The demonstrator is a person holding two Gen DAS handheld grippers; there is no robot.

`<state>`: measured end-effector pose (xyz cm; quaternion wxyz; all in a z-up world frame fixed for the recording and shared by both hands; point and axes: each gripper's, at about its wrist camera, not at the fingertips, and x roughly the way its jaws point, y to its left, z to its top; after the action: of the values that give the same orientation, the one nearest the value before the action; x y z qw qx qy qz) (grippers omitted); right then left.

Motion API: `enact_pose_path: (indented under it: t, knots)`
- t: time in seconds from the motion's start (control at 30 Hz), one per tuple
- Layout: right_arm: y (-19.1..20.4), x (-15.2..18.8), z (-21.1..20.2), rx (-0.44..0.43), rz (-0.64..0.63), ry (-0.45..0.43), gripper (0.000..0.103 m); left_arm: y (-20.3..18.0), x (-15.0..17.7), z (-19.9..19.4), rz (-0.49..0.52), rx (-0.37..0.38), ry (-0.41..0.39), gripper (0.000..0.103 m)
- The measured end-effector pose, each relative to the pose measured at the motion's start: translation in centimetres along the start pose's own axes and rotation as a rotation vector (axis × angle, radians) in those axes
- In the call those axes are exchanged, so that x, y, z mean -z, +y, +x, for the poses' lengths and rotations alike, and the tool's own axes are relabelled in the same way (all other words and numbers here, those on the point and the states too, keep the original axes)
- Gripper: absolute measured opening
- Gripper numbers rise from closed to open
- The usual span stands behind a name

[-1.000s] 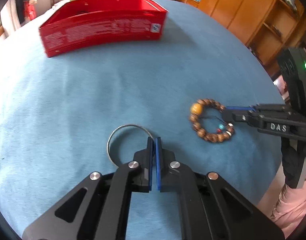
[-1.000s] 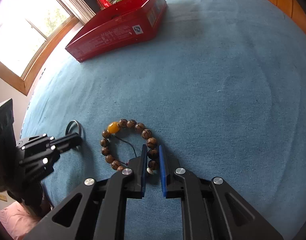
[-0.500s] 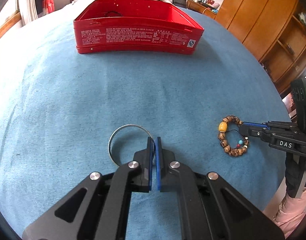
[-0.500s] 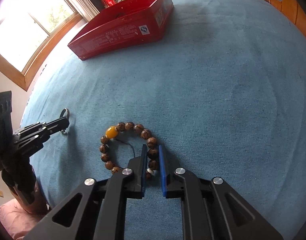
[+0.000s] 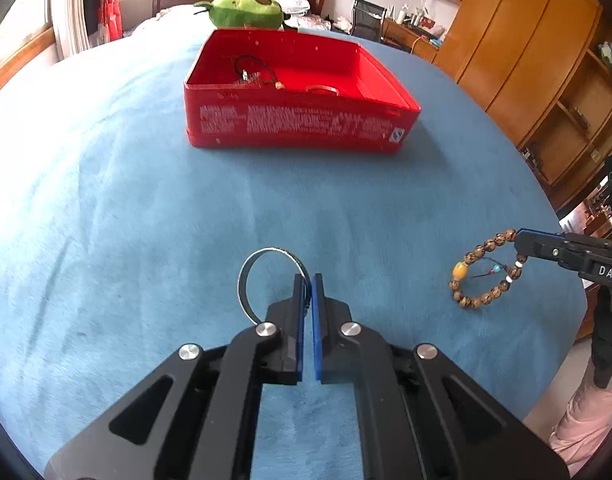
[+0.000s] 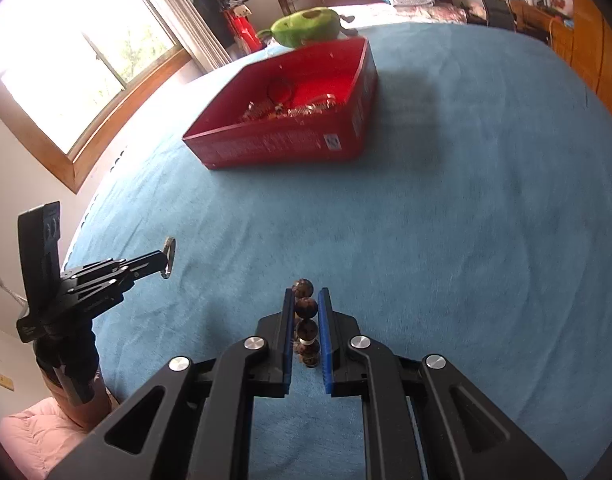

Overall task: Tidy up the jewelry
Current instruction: 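Carry the bangle and bead bracelet into the red tin and open both tools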

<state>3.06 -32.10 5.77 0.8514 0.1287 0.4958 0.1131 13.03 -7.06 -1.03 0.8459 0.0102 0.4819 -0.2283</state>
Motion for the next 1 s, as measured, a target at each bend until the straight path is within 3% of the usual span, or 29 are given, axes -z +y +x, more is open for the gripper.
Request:
enact_pose_path:
  t: [0.27,0.57,0.83,1.0]
  knots:
    - [2.2,-3.3,-2.4,0.060,-0.062,-0.029,0.011,-0.1,-3.6,-1.4,0.023,-0.010,-0.044,0.002]
    - [4.1,-10.9,-2.3,0.018,-0.089,-0.055,0.011,-0.1,-11.1,-2.1,0.032,-0.038,-0.095,0.002]
    - [4.2,-18.4,1.1,-0.017,-0.068,-0.082,0.011,0.4,-17.6,0.6,0.021,-0.060,-0.100,0.002]
    - [3.2,-21.2,4.4,-0.027,-0.047,-0.076,0.011,1.6,-20.6,3.8,-0.011,-0.098,-0.096,0.002]
